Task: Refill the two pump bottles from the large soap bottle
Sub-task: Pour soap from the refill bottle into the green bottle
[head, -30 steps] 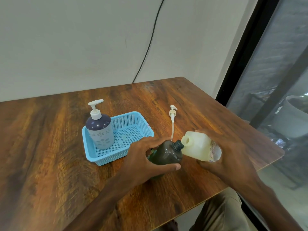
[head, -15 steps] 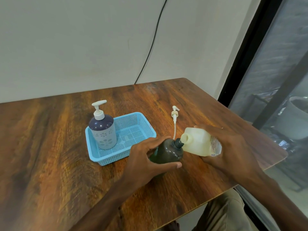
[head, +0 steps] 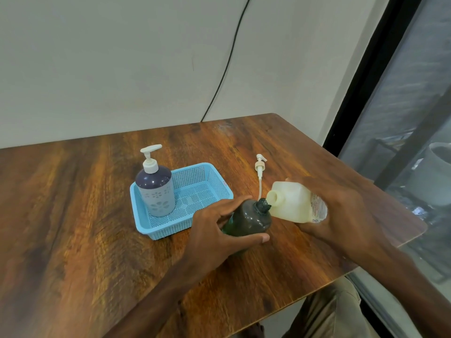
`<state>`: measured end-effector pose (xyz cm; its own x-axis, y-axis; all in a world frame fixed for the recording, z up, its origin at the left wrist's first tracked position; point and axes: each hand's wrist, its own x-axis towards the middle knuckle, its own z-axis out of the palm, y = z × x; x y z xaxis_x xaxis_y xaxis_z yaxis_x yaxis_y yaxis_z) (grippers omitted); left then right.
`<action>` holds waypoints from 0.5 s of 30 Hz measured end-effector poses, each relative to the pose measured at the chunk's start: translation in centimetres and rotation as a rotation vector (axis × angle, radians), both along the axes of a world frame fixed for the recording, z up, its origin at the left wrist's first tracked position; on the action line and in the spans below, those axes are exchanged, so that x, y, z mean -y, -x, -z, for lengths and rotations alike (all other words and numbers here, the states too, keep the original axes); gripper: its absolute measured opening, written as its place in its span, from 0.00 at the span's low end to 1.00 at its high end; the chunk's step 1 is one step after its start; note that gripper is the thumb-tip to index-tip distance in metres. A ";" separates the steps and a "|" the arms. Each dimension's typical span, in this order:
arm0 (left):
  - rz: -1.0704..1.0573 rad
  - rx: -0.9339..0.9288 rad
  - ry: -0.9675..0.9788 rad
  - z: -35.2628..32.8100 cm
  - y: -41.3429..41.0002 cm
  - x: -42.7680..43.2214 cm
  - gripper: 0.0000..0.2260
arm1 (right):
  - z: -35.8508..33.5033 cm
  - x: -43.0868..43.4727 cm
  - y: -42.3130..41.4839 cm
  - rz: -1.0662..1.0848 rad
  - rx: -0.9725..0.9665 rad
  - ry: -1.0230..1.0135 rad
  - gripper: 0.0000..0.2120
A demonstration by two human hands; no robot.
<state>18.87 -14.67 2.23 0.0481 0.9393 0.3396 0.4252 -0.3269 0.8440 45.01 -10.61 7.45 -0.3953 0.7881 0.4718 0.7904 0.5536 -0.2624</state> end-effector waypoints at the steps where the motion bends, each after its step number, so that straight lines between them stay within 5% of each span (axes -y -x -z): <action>1: -0.001 0.003 0.001 0.0 0.0 0.0 0.32 | 0.0 0.0 0.1 -0.002 0.002 -0.001 0.38; 15: -0.008 0.031 0.013 0.1 -0.1 0.3 0.36 | -0.7 -0.2 -0.1 0.011 0.034 0.034 0.37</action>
